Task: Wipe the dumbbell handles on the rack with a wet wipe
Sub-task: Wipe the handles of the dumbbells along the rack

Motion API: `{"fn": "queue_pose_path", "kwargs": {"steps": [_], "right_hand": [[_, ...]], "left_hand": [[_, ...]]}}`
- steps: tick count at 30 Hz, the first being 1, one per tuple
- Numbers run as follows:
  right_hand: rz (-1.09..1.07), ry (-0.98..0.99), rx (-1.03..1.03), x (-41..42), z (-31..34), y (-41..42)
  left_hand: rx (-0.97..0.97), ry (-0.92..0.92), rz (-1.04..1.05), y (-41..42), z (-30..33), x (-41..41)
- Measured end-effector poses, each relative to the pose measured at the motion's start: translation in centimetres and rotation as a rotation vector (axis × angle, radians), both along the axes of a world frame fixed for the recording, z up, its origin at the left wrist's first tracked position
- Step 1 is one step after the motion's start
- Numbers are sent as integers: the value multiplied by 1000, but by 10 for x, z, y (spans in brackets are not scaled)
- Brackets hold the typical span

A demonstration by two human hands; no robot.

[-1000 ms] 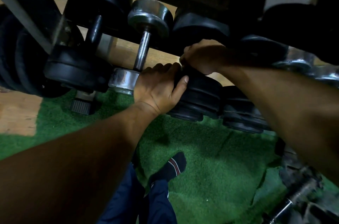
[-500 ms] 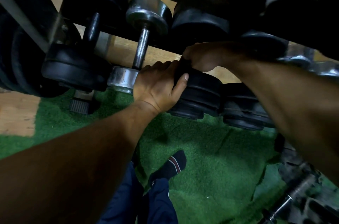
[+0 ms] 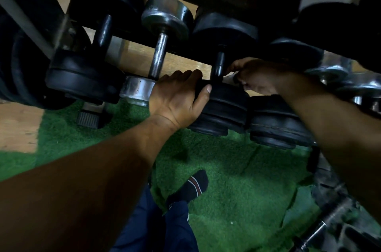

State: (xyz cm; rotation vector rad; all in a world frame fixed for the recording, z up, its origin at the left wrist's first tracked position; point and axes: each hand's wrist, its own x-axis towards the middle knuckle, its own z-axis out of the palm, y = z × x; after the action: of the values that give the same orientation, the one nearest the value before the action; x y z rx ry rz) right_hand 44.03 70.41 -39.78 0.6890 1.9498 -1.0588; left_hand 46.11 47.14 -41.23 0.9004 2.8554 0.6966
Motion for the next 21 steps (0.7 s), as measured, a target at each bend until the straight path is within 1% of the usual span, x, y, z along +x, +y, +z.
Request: {"fn": "queue_pose_path", "kwargs": {"steps": [2,5,6,10,15,17,19,21], "right_hand": [[-146,-60,-44,2,-3,-9],[-105,-125,85,2,-5,-14],[-99,-135,91,2,-4,-14],[-153,-131,38,1,-3,-11],[-285,-144,-106,-2,-6,-13],[-336,-154,-108,-4,-6,-12],[-410,-120,-110,-4,-6,-13],[-562,-23,-139,-4,-11,-13]], "left_hand": [[-8,-8,-2,0,0,0],[1,-26,-12,0,-1,0],[4,-27,-14,0,-1,0],[-11,-31,-16,1,-1,0],[-18,-28,-12,0,-1,0],[-19,-28,-17,0,0,0],[-16,-25,-17,0,0,-1],[-11,-20,-15,0,0,0]]}}
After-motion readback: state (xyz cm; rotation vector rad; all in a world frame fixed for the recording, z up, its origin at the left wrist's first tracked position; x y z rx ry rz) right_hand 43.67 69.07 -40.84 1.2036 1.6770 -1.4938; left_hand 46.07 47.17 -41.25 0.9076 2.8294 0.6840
